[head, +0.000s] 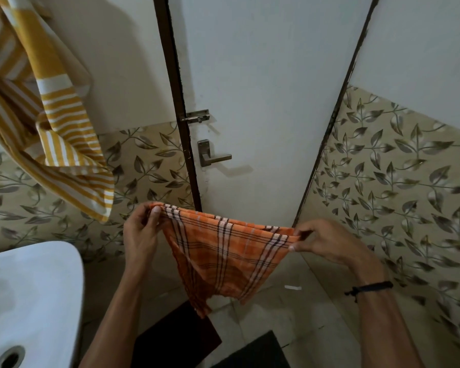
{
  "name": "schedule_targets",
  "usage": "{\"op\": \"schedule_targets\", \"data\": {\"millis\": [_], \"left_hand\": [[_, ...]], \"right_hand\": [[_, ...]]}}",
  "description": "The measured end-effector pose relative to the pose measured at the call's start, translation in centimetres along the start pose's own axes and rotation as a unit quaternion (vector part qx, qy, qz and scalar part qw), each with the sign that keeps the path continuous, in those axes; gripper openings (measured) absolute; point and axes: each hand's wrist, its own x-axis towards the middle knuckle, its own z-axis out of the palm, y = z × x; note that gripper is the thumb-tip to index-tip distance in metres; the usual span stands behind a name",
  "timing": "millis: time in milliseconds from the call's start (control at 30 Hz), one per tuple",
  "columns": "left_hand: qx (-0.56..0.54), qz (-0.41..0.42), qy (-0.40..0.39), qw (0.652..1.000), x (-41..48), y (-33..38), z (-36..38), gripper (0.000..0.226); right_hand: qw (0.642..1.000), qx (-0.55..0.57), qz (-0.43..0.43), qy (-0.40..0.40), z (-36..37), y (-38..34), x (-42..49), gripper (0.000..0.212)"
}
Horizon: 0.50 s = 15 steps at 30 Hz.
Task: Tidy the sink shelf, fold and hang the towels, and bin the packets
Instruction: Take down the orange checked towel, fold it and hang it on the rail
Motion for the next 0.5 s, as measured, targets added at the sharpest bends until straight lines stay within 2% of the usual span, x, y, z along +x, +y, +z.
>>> {"op": "schedule_targets", "data": {"millis": [67,233,300,433,500], "left_hand": [[0.005,0.012,-0.016,1.0,0.0,0.3,0.1,0.015],[0.052,0.02,-0.056,0.997,-0.7,0.9,0.3,0.013],[0.08,0.014,-0.048,0.995,-0.7,0.7,0.1,0.019],[0.064,-0.032,-0.006,0.997,-0.8,1.0,0.2,0.013],[0.08,-0.022,-0.002,0.997,-1.0,1.2,0.2,0.013]], "right_hand": [[0.999,0.03,0.002,0.03,-0.7,0.2,-0.5,0.003],[0.984,0.127,-0.032,0.118,-0.5,0.3,-1.1,0.012],[0.974,0.17,-0.054,0.136,0.2,0.0,-1.0,0.015],[0.954,0.245,-0.091,0.146,0.8,-0.3,-1.2,0.023],[0.947,0.266,-0.098,0.15,0.5,-0.4,-1.6,0.017]]}}
